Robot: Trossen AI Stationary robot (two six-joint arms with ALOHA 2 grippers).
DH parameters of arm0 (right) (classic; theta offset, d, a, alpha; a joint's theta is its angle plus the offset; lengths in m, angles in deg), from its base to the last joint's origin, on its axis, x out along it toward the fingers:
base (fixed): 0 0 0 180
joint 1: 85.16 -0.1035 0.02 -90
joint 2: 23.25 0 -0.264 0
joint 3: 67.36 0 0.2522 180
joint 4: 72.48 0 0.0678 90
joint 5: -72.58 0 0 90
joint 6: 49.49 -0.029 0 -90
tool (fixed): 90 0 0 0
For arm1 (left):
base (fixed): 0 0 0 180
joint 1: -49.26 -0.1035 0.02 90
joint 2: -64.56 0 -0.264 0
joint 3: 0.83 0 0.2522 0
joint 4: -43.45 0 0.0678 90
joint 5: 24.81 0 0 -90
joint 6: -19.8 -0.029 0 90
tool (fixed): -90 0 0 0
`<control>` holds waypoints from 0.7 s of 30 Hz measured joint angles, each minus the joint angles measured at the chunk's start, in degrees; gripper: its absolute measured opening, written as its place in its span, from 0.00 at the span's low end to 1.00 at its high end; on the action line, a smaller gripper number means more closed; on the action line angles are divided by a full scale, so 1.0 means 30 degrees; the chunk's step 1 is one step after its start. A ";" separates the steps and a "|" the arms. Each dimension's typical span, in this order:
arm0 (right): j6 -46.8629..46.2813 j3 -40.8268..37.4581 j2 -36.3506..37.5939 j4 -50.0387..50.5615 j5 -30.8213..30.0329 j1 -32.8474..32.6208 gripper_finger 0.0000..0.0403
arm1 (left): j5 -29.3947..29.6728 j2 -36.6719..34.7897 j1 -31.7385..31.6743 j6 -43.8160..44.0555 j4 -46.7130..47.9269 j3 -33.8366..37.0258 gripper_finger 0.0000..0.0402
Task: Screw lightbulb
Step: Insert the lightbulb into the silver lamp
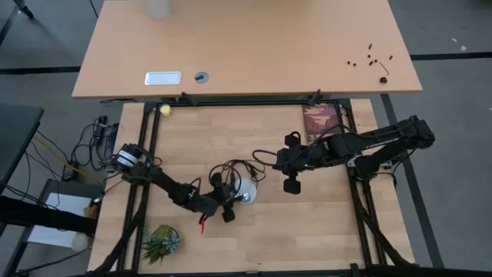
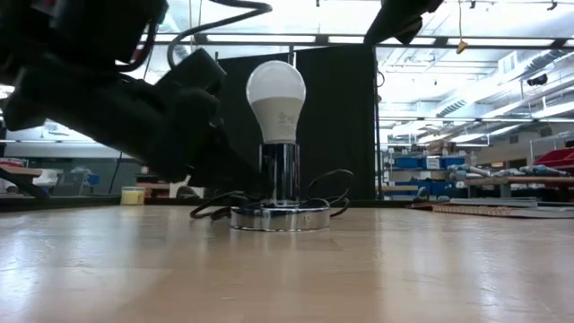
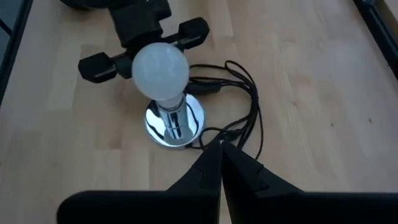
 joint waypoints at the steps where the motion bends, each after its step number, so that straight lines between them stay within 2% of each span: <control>1: -0.0033 0.0000 0.0005 0.0127 0.0000 0.0000 0.05 | -0.0055 0.0000 -0.0147 -0.0023 -0.0030 0.0000 0.35; 7: -0.0046 0.0000 0.0005 0.0743 0.0000 0.0000 0.05 | -0.1857 0.0000 -0.1102 -0.0037 -0.0079 0.0000 0.32; 12: -0.0145 0.0000 0.0005 0.0817 0.0000 0.0000 0.05 | -0.2154 0.0000 -0.1532 -0.0183 -0.0303 -0.0028 0.31; 21: -0.0167 0.0000 0.0005 0.1100 0.0007 0.0000 0.05 | -0.2688 0.0000 -0.2029 -0.2592 -0.0239 -0.1309 0.31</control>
